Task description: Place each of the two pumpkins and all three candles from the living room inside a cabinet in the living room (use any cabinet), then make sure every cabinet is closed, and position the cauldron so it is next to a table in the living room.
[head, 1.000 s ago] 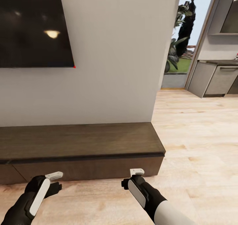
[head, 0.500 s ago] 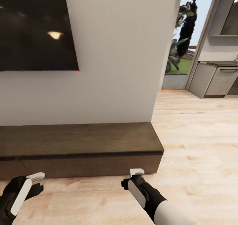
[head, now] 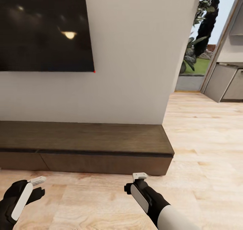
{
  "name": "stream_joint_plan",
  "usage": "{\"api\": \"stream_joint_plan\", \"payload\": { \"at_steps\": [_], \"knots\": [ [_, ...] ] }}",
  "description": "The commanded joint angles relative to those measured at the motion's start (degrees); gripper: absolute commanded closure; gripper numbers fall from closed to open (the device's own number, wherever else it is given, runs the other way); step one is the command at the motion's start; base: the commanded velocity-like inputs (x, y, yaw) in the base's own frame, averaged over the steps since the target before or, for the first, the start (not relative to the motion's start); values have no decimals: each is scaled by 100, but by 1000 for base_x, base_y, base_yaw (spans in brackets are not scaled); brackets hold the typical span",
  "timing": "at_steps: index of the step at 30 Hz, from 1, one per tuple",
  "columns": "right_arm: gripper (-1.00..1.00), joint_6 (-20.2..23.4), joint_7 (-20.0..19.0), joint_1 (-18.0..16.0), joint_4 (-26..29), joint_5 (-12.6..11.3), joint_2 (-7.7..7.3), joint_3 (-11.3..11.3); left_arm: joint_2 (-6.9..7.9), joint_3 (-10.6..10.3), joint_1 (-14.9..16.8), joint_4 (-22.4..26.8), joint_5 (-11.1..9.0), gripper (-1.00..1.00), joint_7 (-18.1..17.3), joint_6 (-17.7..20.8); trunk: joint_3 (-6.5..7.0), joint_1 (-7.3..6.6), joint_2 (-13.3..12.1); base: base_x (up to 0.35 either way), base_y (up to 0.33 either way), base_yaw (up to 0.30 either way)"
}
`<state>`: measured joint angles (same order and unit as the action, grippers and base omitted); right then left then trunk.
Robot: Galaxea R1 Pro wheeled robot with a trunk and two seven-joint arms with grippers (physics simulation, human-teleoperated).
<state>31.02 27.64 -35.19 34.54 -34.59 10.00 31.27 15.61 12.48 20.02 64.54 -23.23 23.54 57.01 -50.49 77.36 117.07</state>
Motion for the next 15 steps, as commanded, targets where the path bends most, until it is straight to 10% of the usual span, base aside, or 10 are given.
{"api": "stream_joint_plan", "payload": {
  "at_steps": [1,15],
  "knots": [
    [-100,14,52,-5,2,-43,0,19,-1,-4,2,6,-59,-100,52,15,5,-23,-39,-1,0,182],
    [-100,12,58,-5,0,-30,0,37,-3,-2,2,6,-59,-100,54,-5,151,-331,-600,0,0,182]
  ]
}}
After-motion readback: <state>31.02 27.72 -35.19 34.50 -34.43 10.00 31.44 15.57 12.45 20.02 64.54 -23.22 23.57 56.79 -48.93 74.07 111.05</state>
